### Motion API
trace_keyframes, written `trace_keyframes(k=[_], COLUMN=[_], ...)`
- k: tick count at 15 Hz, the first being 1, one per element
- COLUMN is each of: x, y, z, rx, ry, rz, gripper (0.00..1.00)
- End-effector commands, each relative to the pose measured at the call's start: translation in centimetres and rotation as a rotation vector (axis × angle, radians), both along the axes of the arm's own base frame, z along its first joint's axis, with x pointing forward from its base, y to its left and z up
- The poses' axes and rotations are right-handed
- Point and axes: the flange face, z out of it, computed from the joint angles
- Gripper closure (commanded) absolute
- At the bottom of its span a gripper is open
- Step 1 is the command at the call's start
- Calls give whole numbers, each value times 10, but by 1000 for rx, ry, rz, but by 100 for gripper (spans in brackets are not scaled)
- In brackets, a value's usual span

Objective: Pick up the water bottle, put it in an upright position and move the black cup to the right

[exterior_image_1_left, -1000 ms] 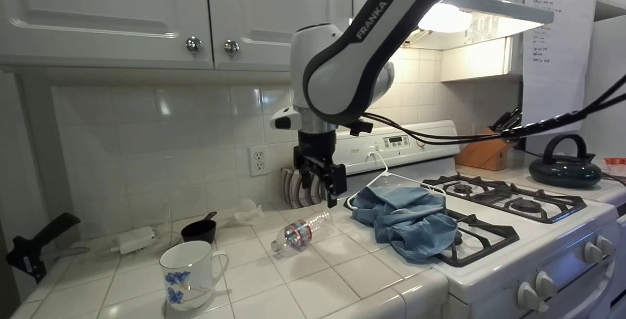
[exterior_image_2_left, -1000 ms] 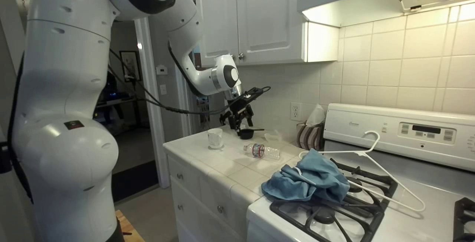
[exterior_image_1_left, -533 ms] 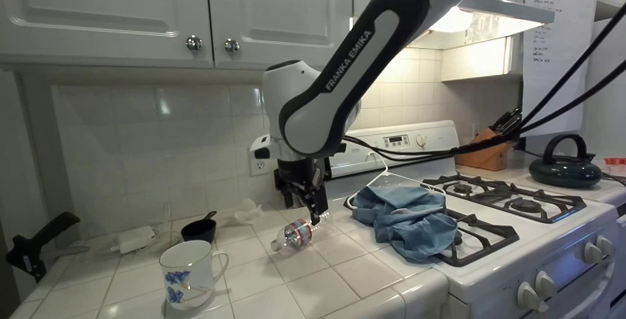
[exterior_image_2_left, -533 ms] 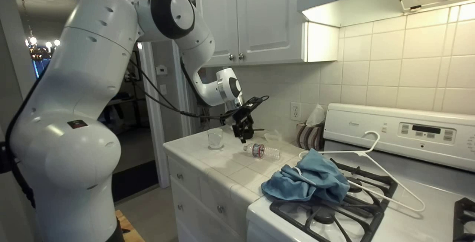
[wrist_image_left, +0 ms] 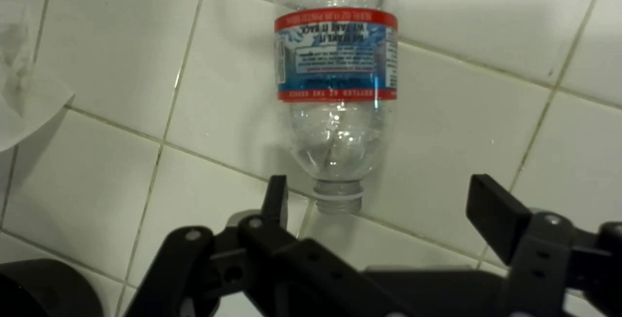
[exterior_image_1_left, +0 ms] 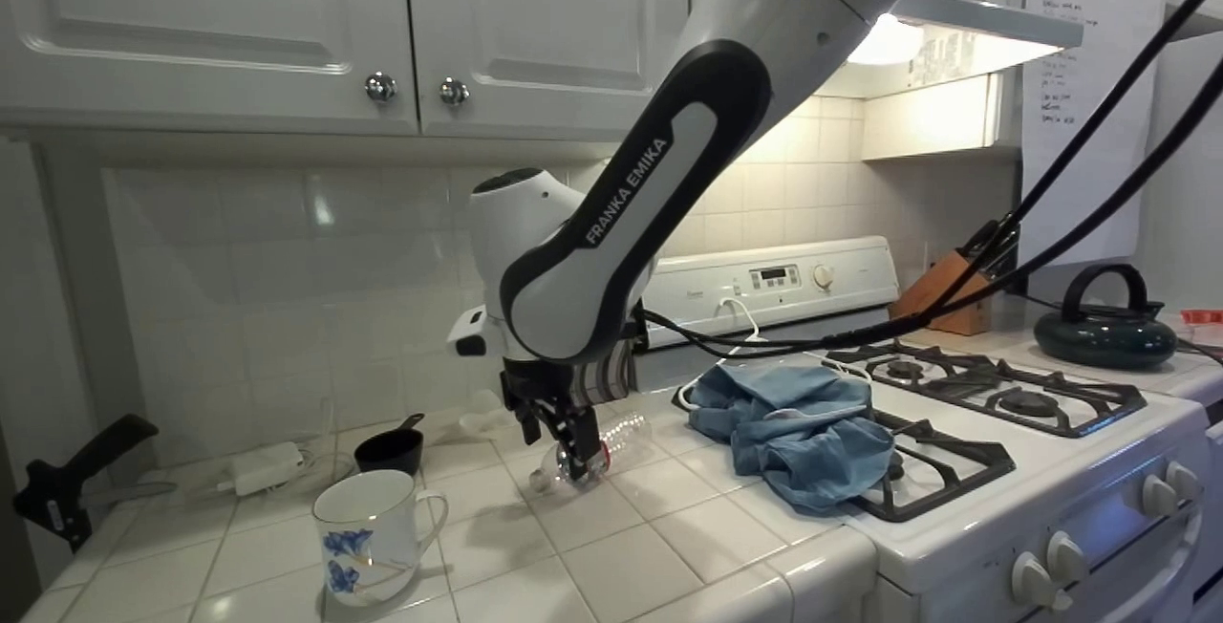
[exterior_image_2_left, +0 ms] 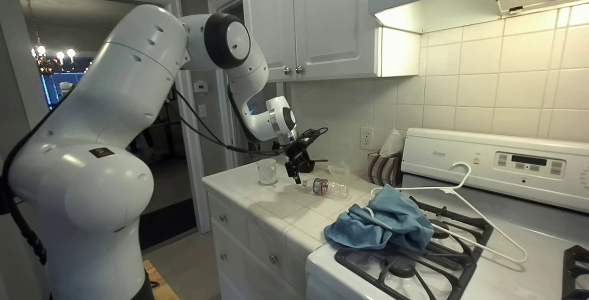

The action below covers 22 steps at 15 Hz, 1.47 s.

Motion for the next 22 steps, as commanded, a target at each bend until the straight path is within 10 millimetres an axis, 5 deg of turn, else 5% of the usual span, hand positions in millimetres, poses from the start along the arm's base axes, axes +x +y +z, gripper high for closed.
trace_keyframes(k=[1,8,13,17,22], x=[22,32,36,36,33], y=[10,27,22,15,16], z=[-12,-27,-29,-33,-39], rx=[-18,-35,-32,-38,-48], ry=[-12,1,0,4,9], rz=[-23,-13,-37,-54,-54], gripper=[3,4,17,40,38])
